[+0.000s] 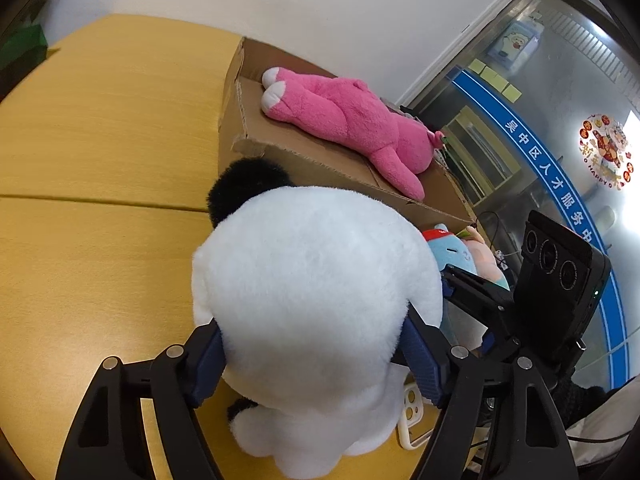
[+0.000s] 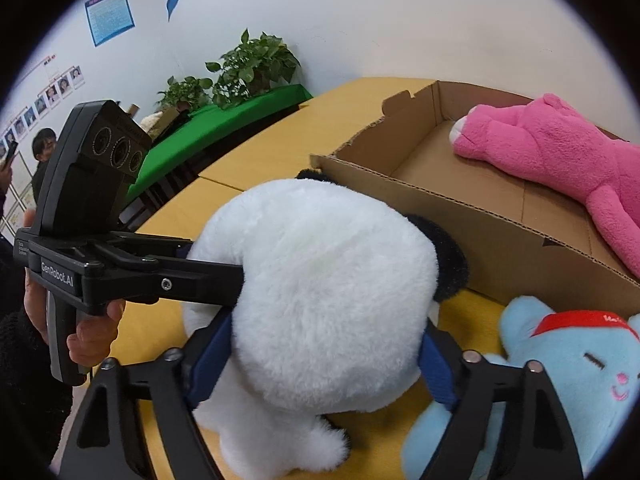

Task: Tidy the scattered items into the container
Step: 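Close both grippers on the white panda and lift it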

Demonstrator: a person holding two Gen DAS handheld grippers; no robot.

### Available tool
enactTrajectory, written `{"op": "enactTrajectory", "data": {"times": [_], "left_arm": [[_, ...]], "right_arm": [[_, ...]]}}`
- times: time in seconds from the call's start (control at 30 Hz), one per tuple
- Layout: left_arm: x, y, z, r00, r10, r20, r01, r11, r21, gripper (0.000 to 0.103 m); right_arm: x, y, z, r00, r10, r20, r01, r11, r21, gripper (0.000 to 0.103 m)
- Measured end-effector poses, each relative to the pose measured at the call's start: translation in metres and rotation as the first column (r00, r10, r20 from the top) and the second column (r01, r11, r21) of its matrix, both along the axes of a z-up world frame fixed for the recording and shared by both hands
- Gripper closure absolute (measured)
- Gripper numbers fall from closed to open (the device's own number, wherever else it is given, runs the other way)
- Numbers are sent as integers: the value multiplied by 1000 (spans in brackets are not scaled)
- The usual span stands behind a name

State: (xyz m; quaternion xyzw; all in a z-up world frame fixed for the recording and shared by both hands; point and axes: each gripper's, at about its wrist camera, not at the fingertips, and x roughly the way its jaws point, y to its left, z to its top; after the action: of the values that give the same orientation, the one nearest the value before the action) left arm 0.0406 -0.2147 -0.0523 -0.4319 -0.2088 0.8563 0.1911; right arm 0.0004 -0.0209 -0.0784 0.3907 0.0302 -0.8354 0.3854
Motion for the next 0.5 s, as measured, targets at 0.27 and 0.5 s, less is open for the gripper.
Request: {"op": "enactTrajectory", "data": {"times": [0.27, 0.5], "left_arm": [[-16, 15, 88, 983, -27, -182, 14, 997, -72, 23], [-104, 27, 146, 961, -79, -266, 61, 995, -74, 23]], "right_arm": [[1, 22, 71, 988, -40, -151, 22, 993, -120, 31], [-60, 43, 139, 953, -94, -287, 61, 990, -124, 31]]}}
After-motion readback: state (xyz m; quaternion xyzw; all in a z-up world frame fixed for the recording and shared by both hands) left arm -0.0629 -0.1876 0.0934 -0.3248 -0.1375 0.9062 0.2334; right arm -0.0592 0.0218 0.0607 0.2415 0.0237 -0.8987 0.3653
